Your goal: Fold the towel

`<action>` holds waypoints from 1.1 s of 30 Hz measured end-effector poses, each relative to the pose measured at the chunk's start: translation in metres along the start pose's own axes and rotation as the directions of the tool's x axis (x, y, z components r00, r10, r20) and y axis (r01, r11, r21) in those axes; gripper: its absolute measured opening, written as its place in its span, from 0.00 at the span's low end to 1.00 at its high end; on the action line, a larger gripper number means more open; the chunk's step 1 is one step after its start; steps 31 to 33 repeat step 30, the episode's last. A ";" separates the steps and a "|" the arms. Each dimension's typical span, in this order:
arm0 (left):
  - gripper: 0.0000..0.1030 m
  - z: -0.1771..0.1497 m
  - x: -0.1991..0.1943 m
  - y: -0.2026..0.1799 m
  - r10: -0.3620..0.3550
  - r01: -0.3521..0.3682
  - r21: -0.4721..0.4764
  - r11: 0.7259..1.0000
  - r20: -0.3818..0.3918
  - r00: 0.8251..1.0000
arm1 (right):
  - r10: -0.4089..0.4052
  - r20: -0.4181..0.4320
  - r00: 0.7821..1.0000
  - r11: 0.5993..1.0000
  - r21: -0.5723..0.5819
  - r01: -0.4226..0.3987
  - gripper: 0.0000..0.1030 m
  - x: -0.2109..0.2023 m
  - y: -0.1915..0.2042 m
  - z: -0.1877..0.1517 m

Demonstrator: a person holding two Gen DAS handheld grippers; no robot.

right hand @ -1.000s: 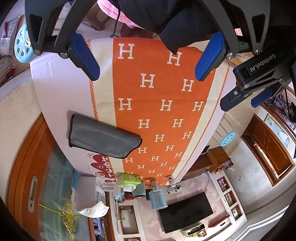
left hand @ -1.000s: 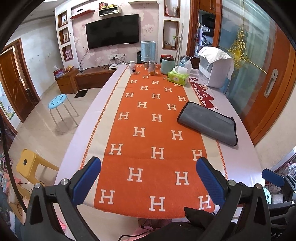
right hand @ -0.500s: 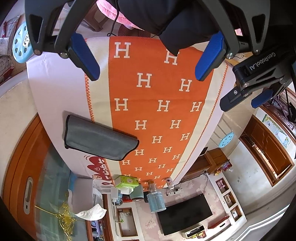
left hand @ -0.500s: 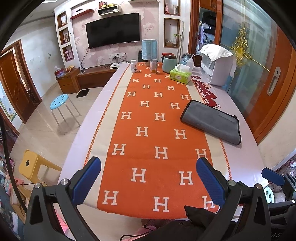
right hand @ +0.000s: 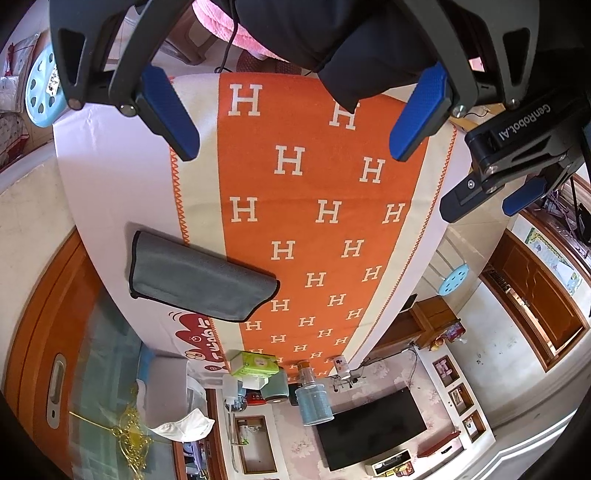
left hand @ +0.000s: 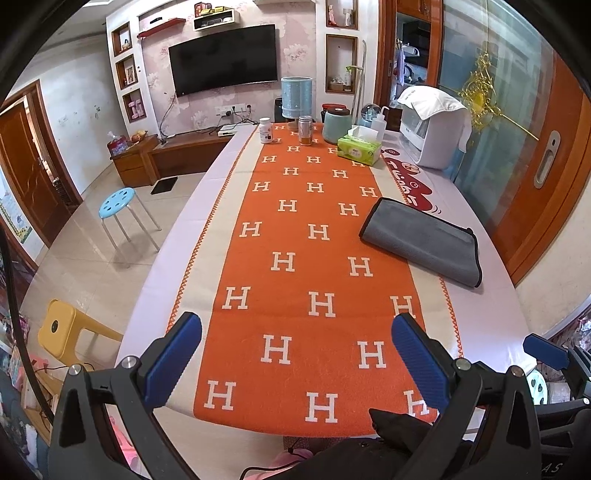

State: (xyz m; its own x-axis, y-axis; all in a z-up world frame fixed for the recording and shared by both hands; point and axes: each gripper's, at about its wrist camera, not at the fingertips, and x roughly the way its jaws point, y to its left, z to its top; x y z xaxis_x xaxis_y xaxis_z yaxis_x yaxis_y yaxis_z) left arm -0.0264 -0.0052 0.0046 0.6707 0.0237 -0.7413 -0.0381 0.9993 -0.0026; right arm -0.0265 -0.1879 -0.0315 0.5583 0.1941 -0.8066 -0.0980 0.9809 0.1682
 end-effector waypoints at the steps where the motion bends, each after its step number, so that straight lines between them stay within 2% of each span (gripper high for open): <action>1: 0.99 0.000 0.000 0.000 0.001 -0.001 0.000 1.000 0.000 1.000 | -0.001 0.000 1.000 1.000 0.002 0.001 1.00 0.001 0.000 0.000; 33: 0.99 -0.003 0.005 0.002 -0.006 0.006 0.004 1.000 -0.003 1.000 | -0.009 -0.008 1.000 1.000 0.007 0.009 1.00 0.006 -0.002 -0.006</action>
